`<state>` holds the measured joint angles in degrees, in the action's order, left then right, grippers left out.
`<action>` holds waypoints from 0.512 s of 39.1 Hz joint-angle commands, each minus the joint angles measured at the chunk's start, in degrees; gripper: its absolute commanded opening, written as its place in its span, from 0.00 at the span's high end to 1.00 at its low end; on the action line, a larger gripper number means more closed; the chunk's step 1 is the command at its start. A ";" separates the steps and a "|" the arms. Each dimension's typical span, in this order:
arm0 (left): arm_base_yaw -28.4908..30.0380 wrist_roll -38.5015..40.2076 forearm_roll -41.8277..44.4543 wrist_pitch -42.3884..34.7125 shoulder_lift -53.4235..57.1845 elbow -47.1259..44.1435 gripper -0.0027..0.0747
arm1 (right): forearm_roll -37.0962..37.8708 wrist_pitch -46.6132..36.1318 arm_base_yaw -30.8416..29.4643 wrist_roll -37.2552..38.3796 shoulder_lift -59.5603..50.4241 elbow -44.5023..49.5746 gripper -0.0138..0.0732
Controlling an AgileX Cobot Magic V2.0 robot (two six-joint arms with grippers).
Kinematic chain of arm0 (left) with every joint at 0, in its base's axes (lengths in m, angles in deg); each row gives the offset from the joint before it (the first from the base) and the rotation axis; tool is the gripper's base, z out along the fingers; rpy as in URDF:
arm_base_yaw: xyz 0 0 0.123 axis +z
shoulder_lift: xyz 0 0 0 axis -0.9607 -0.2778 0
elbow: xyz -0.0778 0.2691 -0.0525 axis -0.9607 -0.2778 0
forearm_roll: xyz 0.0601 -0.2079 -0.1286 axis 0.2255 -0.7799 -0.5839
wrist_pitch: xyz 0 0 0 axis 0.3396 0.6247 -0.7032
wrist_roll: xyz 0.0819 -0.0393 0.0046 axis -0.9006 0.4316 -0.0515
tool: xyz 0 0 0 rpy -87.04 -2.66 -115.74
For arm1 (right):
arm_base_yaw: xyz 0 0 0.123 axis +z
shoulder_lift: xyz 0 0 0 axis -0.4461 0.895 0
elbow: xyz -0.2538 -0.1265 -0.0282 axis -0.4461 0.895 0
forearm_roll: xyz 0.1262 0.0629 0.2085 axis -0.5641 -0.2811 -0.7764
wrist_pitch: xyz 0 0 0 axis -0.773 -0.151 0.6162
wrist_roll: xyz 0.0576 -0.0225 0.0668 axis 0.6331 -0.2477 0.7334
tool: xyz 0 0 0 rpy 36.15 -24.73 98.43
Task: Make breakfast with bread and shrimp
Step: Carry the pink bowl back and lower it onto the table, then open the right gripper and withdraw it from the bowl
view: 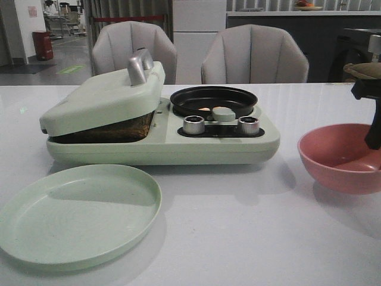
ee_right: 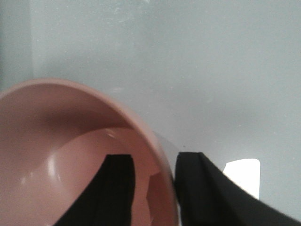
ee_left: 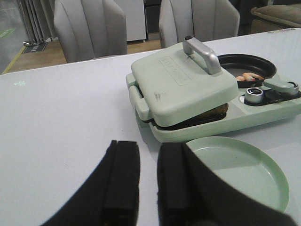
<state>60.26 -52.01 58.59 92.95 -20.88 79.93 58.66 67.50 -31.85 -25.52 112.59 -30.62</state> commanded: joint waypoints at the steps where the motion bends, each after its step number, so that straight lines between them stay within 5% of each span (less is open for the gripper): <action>1: -0.08 0.64 -0.66 -4.77 -0.74 1.43 0.70 | 0.19 -1.75 -0.31 -0.06 -2.23 -1.28 0.34; 20: -0.08 0.64 -0.66 -4.77 -0.74 1.43 0.70 | 1.87 -6.92 5.45 -4.82 -16.71 -1.34 0.32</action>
<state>60.26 -52.01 58.59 92.95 -20.88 79.93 60.88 64.56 -28.54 -27.88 101.86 -30.59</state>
